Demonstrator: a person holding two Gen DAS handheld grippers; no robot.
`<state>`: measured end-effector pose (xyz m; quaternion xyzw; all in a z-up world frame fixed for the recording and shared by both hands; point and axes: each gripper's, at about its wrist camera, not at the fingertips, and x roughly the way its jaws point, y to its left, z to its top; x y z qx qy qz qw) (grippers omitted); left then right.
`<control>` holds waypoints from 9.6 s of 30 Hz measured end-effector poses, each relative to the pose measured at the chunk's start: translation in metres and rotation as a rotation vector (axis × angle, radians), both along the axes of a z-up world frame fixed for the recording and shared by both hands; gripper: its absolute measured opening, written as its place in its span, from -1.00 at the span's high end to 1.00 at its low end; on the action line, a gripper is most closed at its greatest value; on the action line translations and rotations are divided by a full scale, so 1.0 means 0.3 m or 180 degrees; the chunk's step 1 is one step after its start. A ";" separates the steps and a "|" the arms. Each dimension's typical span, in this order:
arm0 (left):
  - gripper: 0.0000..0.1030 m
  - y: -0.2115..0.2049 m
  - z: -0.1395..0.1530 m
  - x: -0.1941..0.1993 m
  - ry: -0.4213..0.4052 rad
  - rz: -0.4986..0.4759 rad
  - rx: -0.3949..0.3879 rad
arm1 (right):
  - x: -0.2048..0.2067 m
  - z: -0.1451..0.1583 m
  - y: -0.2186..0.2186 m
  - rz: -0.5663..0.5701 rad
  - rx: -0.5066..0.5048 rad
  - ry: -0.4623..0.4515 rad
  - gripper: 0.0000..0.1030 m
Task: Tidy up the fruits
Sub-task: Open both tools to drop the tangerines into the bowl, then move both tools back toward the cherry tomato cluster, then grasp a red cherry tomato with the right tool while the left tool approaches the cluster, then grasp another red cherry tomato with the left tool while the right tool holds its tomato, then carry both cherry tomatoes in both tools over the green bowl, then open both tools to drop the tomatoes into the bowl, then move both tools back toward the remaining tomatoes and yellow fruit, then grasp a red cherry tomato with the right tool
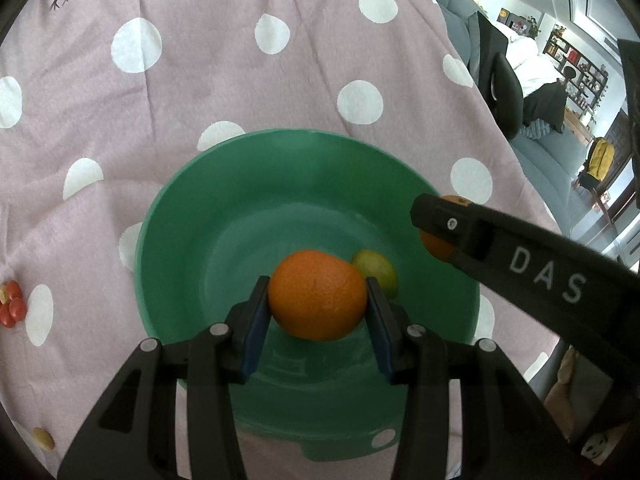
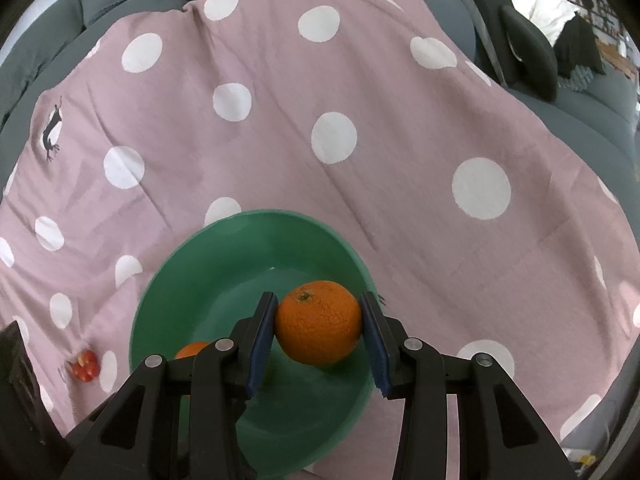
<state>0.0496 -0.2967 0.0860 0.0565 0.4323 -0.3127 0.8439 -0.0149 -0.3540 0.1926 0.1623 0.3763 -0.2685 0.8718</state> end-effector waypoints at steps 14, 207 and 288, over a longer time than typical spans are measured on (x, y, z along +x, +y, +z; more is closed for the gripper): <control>0.13 -0.001 -0.010 -0.001 -0.0014 0.0002 0.0030 | 0.010 -0.005 0.000 0.0015 -0.0005 0.0091 0.15; 0.44 0.108 0.011 0.051 0.0054 0.0265 0.0209 | 0.100 -0.047 0.059 0.0226 -0.0081 0.0116 0.41; 0.43 1.254 -0.004 0.320 0.0503 0.2330 -0.0736 | 0.719 -0.519 0.963 0.2258 0.0820 0.0712 0.41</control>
